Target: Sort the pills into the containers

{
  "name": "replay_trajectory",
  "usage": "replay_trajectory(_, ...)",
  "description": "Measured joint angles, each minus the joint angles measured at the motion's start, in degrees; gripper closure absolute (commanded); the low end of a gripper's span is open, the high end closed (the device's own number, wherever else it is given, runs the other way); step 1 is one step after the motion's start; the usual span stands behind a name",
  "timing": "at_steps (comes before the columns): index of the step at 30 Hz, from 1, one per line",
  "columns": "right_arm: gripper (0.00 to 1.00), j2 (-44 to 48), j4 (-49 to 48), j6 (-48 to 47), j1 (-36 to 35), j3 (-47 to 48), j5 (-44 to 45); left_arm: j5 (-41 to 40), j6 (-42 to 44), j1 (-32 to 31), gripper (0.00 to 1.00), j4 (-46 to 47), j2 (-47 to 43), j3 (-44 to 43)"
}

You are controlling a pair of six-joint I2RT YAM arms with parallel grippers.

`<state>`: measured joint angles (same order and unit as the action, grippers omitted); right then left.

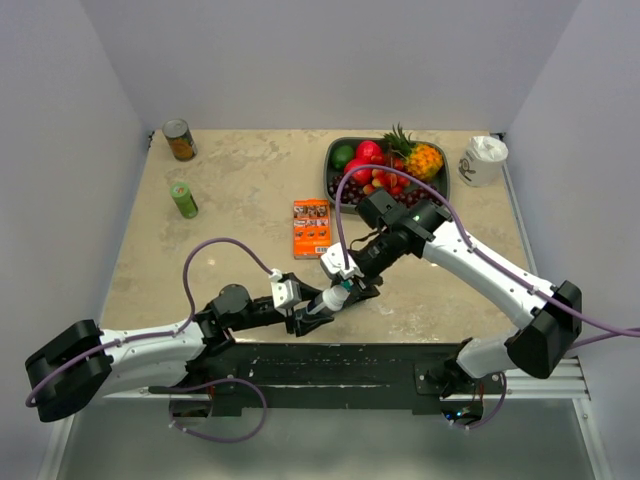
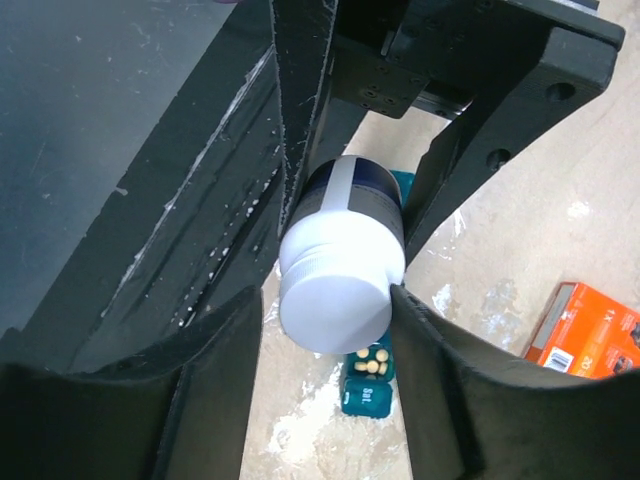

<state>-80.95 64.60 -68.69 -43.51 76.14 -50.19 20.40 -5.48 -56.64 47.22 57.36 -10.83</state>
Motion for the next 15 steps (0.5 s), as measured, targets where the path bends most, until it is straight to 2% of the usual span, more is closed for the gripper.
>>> replay_trajectory(2,0.58,0.0,-0.7,0.7,0.0,0.0,0.2,0.2,-0.1,0.1,1.00,0.2,0.0,0.0)
replay_trajectory(9,0.72,0.6,-3.0,4.2,0.1,-0.5,0.6,-0.3,-3.2,0.5,1.00,1.7,0.1,0.4)
replay_trajectory(15,0.76,1.9,-6.9,10.7,0.2,-0.7,1.2,-2.1,-7.0,0.7,1.00,6.3,0.8,1.6)
